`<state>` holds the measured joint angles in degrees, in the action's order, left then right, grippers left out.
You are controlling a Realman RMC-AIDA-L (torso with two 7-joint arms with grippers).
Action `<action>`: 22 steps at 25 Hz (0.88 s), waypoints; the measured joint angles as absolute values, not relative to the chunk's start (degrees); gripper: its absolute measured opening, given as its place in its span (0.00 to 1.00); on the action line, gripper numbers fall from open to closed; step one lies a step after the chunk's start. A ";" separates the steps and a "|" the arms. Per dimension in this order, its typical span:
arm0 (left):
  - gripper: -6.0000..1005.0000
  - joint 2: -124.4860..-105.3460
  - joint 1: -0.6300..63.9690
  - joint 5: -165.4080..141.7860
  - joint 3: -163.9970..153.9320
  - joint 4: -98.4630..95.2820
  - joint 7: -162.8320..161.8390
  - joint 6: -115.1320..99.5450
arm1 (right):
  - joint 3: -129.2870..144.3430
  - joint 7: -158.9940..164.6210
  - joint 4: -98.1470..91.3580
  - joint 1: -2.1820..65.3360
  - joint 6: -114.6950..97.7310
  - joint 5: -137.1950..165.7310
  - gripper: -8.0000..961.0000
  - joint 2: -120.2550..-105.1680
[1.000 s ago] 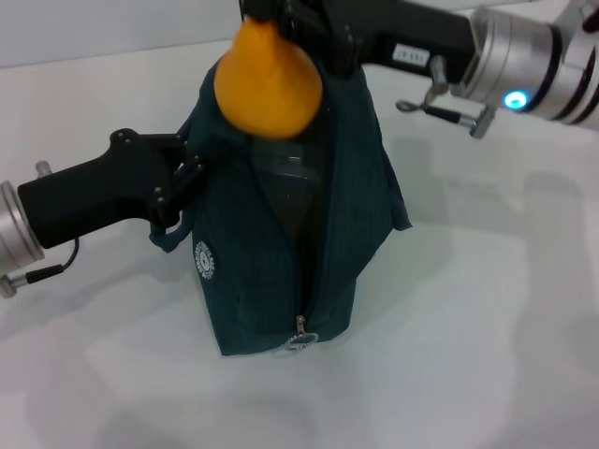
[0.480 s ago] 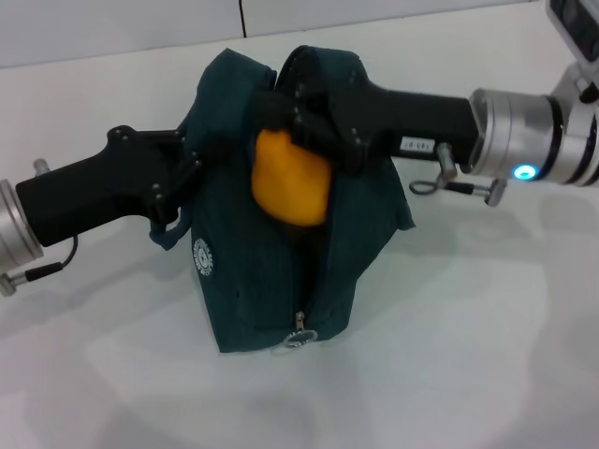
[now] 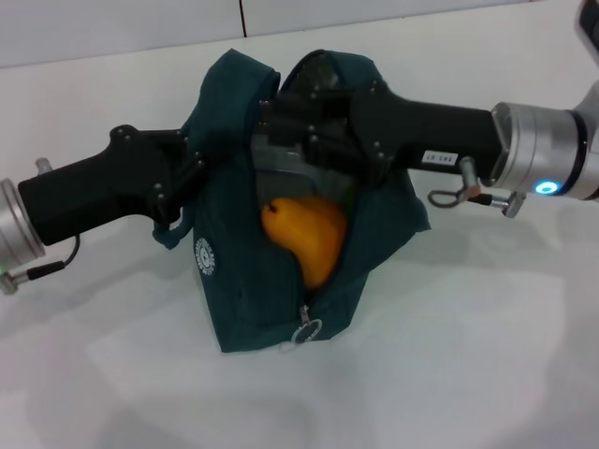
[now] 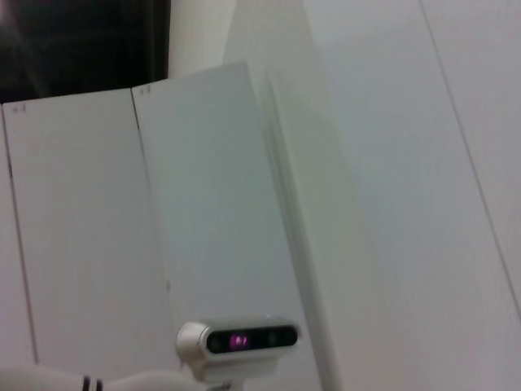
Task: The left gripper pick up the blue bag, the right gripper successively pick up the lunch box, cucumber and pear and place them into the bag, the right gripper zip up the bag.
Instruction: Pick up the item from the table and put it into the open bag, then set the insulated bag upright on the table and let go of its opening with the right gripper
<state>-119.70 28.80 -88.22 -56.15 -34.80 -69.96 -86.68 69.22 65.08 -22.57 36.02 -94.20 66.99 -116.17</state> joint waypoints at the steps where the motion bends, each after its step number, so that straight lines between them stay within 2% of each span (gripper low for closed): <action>1: 0.07 -119.70 28.88 -88.22 -56.16 -34.80 -69.96 -86.67 | 69.25 64.83 -22.45 35.79 -94.21 66.11 0.20 -116.17; 6: 0.07 -119.70 29.09 -88.22 -56.05 -34.80 -69.96 -86.65 | 69.26 61.47 -22.55 33.10 -96.49 60.42 0.30 -116.17; 16: 0.07 -119.57 28.64 -87.61 -55.76 -34.93 -69.96 -86.69 | 68.80 60.85 -27.59 26.53 -100.62 59.82 0.51 -115.00; 22: 0.07 -119.46 28.07 -87.60 -55.72 -35.20 -70.07 -86.97 | 68.59 64.13 -29.24 20.73 -100.54 63.96 0.51 -111.90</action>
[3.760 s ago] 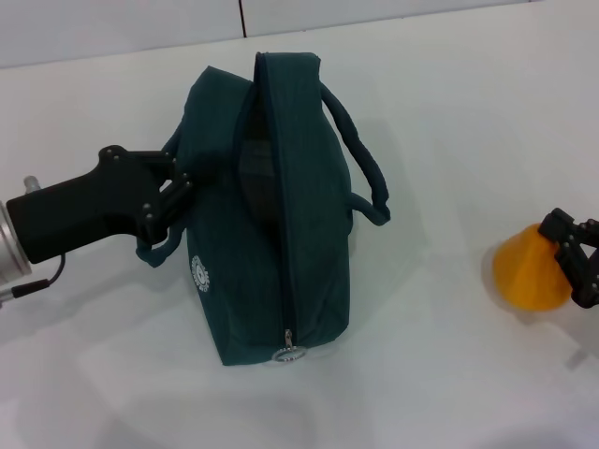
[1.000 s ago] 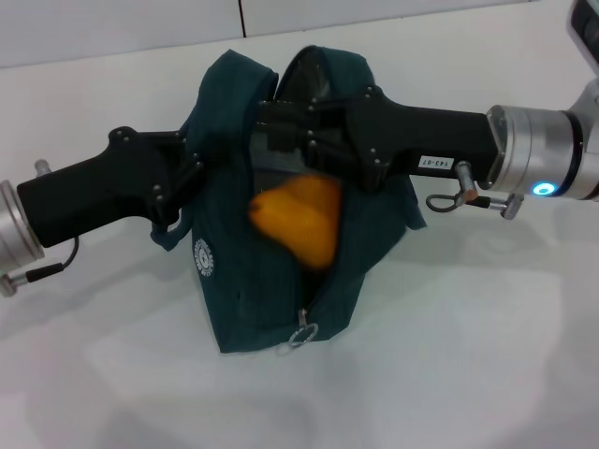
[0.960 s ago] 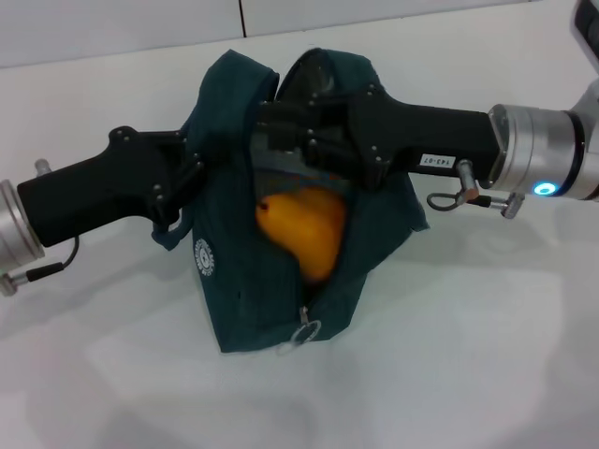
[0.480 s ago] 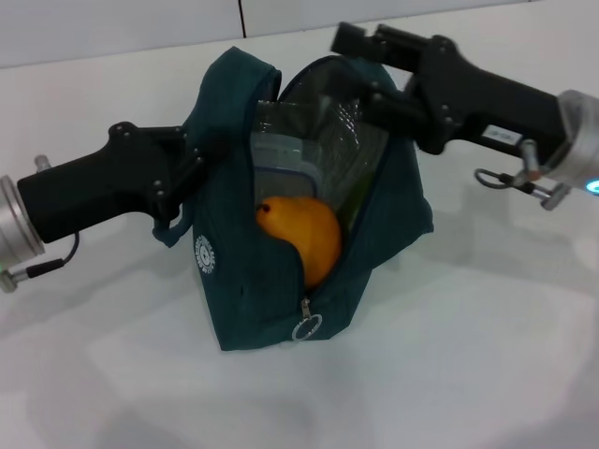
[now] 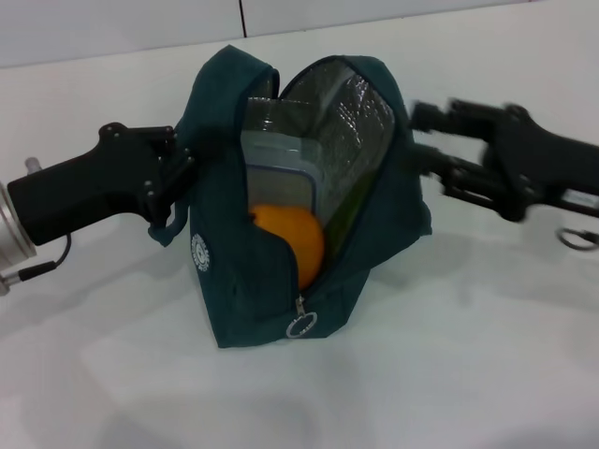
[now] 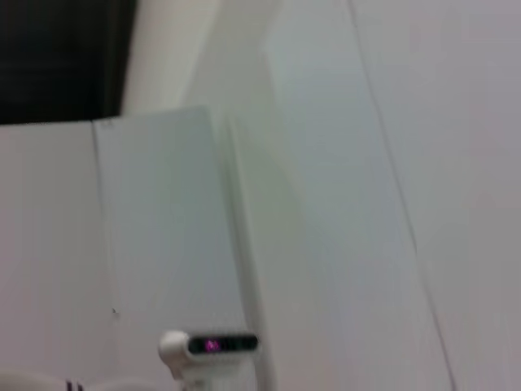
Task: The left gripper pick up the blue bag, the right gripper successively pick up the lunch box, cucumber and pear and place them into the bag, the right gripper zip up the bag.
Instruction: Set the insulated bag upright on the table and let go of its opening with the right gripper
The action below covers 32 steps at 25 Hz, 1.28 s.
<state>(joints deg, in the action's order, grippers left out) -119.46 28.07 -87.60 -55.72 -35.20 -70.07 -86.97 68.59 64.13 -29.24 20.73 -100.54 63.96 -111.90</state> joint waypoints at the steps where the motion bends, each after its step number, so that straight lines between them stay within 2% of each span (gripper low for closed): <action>1: 0.07 -119.43 28.02 -87.70 -55.72 -35.19 -70.04 -86.92 | 68.44 64.27 -29.16 19.56 -100.23 64.29 0.51 -111.38; 3: 0.07 -119.38 27.97 -87.82 -55.71 -35.05 -70.00 -86.81 | 68.01 64.30 -28.79 17.39 -99.30 64.55 0.51 -110.70; 5: 0.07 -119.37 27.96 -87.87 -55.72 -34.97 -69.99 -86.72 | 67.60 64.21 -28.49 15.76 -97.85 64.83 0.51 -110.66; 10: 0.07 -119.35 27.95 -87.90 -56.00 -35.01 -69.43 -86.67 | 67.58 64.52 -26.63 15.07 -93.64 66.44 0.51 -111.56; 19: 0.07 -119.35 27.92 -87.99 -55.76 -34.80 -68.44 -86.65 | 68.18 65.40 -25.84 19.08 -88.94 73.71 0.50 -113.72; 30: 0.07 -119.31 27.63 -87.99 -55.72 -34.80 -67.86 -86.66 | 67.61 65.48 -25.91 19.24 -89.30 74.86 0.43 -113.91; 32: 0.07 -119.31 27.74 -87.99 -55.72 -34.80 -67.72 -86.66 | 67.75 65.71 -25.76 20.26 -88.40 75.11 0.42 -114.37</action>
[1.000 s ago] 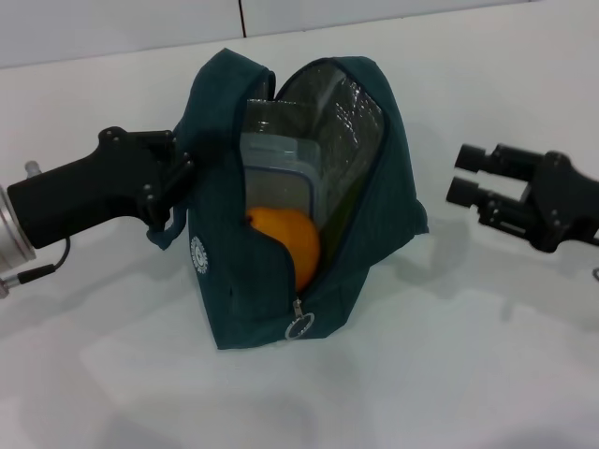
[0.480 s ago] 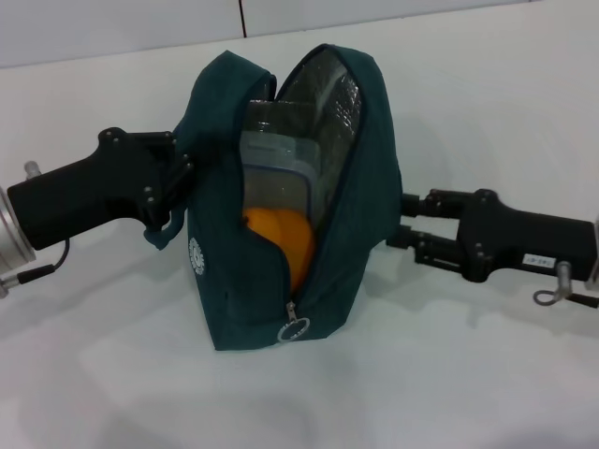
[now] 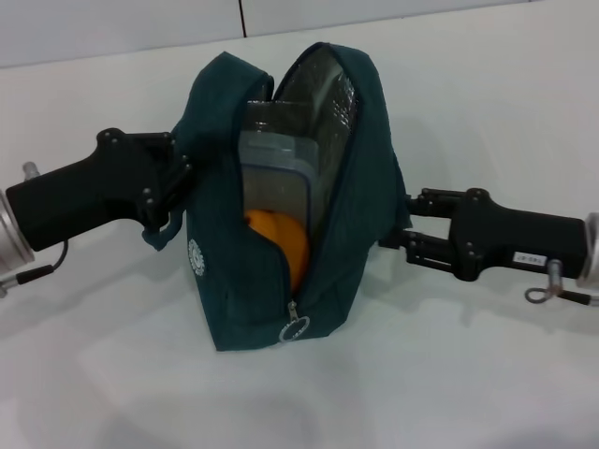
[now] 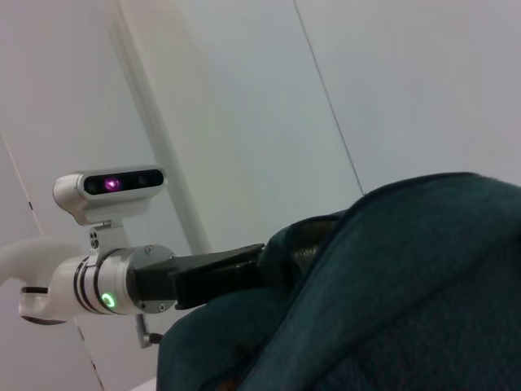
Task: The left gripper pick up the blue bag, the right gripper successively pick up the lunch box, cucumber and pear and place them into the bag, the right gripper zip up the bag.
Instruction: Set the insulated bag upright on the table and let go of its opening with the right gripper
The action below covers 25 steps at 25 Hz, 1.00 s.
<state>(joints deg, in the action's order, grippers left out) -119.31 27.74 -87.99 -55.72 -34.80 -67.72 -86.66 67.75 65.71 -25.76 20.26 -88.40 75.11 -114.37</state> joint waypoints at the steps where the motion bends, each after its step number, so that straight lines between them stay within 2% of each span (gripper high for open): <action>1: 0.07 -119.32 27.79 -87.99 -55.72 -34.80 -67.71 -86.66 | 67.76 65.70 -25.74 20.34 -88.30 75.12 0.41 -114.48; 4: 0.07 -119.33 27.77 -87.98 -55.72 -34.80 -67.69 -86.66 | 67.63 65.45 -25.66 20.63 -87.40 75.13 0.39 -114.97; 16: 0.07 -119.58 25.89 -84.63 -55.72 -34.53 -62.97 -87.65 | 65.42 58.50 -23.44 18.88 -93.76 66.45 0.32 -114.93; 19: 0.07 -119.40 25.68 -82.54 -55.72 -34.54 -62.67 -90.47 | 64.30 58.63 -23.75 19.25 -97.97 65.70 0.23 -114.20; 22: 0.07 -119.53 24.90 -80.93 -55.73 -34.40 -61.14 -93.27 | 63.48 58.28 -23.80 19.29 -98.72 65.70 0.14 -114.47; 25: 0.07 -119.67 24.66 -80.23 -55.93 -33.00 -60.74 -93.72 | 63.35 58.02 -23.82 18.97 -98.27 65.73 0.10 -114.67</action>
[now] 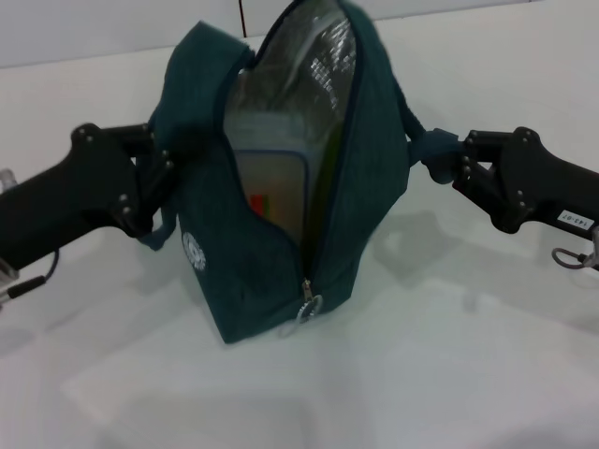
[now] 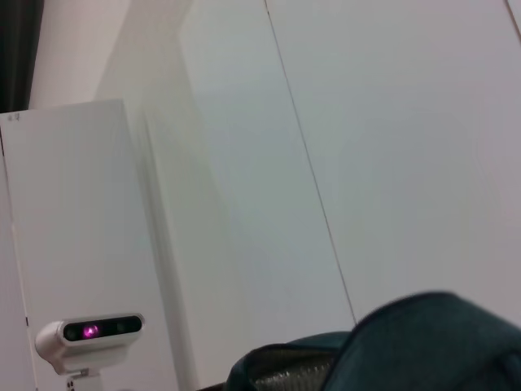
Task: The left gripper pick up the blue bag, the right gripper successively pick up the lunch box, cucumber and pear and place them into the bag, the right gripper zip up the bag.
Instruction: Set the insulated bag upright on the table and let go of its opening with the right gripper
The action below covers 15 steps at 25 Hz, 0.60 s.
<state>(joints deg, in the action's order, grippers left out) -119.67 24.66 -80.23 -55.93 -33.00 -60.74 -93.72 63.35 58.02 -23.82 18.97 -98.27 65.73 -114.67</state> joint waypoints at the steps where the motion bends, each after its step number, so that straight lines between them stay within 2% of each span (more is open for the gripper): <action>1: 0.07 -119.63 24.88 -80.21 -55.99 -32.08 -60.99 -93.62 | 63.35 58.02 -23.82 18.91 -98.28 65.75 0.09 -114.67; 15: 0.07 -119.64 27.26 -84.57 -56.33 -27.17 -61.40 -88.68 | 64.35 58.50 -22.07 18.77 -96.14 66.44 0.11 -114.74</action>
<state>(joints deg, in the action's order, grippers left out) -119.64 27.26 -84.57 -56.33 -27.17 -61.40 -88.68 64.35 58.50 -22.07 18.77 -96.14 66.44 -114.74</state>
